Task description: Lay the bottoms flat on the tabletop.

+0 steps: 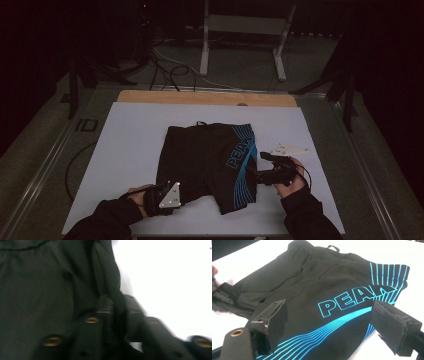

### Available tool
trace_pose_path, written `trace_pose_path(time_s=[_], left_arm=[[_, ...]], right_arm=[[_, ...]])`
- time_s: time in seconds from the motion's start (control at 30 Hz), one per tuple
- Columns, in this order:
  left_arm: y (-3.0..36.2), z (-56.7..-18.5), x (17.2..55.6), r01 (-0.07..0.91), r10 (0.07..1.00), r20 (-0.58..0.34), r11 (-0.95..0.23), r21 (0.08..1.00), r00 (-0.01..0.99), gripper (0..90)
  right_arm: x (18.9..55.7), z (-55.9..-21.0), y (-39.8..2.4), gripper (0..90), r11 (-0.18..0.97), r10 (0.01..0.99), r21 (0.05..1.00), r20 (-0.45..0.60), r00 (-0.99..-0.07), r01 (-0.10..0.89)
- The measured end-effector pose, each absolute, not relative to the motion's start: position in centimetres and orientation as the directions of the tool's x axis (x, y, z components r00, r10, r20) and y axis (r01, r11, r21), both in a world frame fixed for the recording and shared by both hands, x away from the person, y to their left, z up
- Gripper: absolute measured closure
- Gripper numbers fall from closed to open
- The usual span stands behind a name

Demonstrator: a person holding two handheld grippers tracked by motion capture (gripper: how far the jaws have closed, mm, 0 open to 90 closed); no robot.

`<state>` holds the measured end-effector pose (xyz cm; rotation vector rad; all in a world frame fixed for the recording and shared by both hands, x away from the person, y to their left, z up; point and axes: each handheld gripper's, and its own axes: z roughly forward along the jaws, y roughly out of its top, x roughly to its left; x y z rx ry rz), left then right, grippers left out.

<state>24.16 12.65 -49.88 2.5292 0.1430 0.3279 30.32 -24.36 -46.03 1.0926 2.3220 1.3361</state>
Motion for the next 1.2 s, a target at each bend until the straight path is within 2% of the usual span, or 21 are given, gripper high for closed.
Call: trace_pose_path(time_s=[0.07, 0.3, 0.47, 0.53, 0.63, 0.7, 0.8, 0.87, 1.03, 1.2], left_arm=[[12.6, -49.2, 24.1, 0.032, 0.182, 0.195, -0.805, 0.593, 0.964, 83.0], [12.6, -46.4, 24.2, 0.137, 0.251, 0.05, -0.672, 0.728, 0.967, 83.4], [11.9, -45.9, 23.7, 0.172, 0.255, 0.0, -0.652, 0.738, 0.967, 82.7], [11.6, -46.0, 23.4, 0.181, 0.235, -0.03, -0.652, 0.736, 0.971, 79.2], [11.5, -46.1, 22.7, 0.142, 0.193, -0.021, -0.641, 0.754, 0.981, 56.0], [11.4, -46.2, 22.2, 0.111, 0.157, -0.011, -0.645, 0.756, 0.988, 49.6], [10.9, -46.4, 21.7, 0.093, 0.121, -0.02, -0.641, 0.761, 0.992, 47.7], [10.5, -46.8, 21.3, 0.06, 0.102, 0.01, -0.66, 0.749, 0.995, 47.8], [9.5, -48.4, 21.0, 0.015, 0.061, 0.042, -0.719, 0.695, 0.997, 51.6], [8.6, -49.9, 21.0, -0.041, 0.042, 0.12, -0.789, 0.613, 0.992, 57.0]], right_arm=[[30.3, -46.0, -24.4, 15.2, 0.302, 0.71, 0.822, 0.144, -0.689, 0.483], [30.3, -46.0, -24.5, 15.2, 0.297, 0.712, 0.824, 0.145, -0.687, 0.482], [30.3, -45.9, -24.6, 15.2, 0.299, 0.709, 0.824, 0.145, -0.69, 0.481], [30.3, -45.9, -24.6, 15.1, 0.298, 0.71, 0.824, 0.146, -0.689, 0.482], [30.3, -45.8, -24.6, 15.2, 0.298, 0.71, 0.824, 0.146, -0.689, 0.482], [30.3, -45.8, -24.6, 15.2, 0.299, 0.709, 0.824, 0.146, -0.689, 0.482], [30.3, -45.9, -24.5, 15.2, 0.298, 0.71, 0.824, 0.146, -0.688, 0.482], [30.3, -45.9, -24.5, 15.2, 0.3, 0.708, 0.824, 0.145, -0.691, 0.481], [30.3, -46.0, -24.5, 15.2, 0.302, 0.707, 0.82, 0.149, -0.691, 0.486], [30.3, -46.0, -24.4, 15.2, 0.302, 0.707, 0.821, 0.148, -0.691, 0.485]])
